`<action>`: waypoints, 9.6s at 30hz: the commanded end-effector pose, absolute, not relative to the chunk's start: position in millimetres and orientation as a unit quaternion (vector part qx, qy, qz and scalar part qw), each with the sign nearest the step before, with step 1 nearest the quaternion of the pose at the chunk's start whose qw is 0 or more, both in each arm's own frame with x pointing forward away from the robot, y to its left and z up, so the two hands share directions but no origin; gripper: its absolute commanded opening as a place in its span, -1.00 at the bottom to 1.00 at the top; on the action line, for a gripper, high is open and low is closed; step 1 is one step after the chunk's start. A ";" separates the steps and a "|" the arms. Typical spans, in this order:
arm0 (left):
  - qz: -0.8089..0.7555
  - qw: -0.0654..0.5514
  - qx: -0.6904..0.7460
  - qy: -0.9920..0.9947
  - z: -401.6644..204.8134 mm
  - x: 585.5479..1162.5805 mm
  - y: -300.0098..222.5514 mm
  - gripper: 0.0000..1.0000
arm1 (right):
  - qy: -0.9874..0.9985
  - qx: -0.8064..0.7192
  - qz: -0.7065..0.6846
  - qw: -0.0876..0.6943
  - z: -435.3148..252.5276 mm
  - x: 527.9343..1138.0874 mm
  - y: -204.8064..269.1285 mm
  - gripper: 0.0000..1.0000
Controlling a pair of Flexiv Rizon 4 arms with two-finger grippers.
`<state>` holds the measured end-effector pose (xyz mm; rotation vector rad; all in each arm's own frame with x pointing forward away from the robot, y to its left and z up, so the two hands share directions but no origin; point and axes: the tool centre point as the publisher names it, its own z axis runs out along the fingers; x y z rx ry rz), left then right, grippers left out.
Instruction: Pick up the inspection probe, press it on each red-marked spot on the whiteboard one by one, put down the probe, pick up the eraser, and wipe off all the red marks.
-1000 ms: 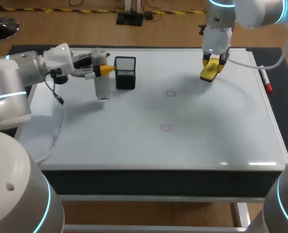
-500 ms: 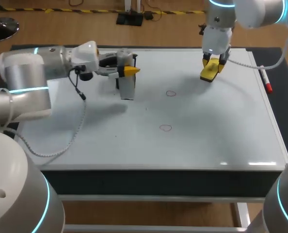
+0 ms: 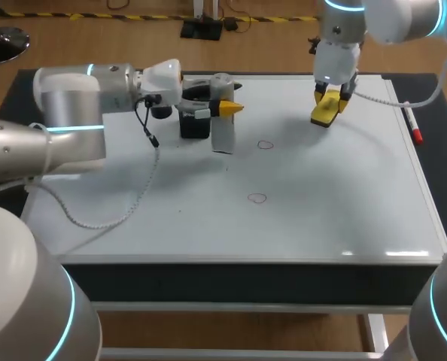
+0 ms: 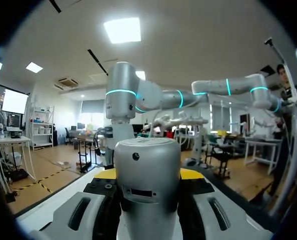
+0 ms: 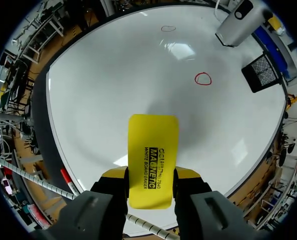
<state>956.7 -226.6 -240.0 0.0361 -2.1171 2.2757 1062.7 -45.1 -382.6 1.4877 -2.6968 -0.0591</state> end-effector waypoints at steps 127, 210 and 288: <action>0.732 -0.158 0.092 -0.656 -230.6 939.0 -202.3 -1.00 | -0.874 0.484 -0.018 0.031 -381.6 1062.9 -46.1 -1.00; 0.733 -0.143 0.088 -0.659 -242.9 939.6 -88.4 -1.00 | -0.689 0.724 -0.013 0.025 -409.1 986.4 134.6 -1.00; 0.733 -0.143 0.088 -0.659 -242.9 939.6 -88.4 -1.00 | -0.804 0.591 -0.040 0.038 -385.0 1062.1 8.1 -1.00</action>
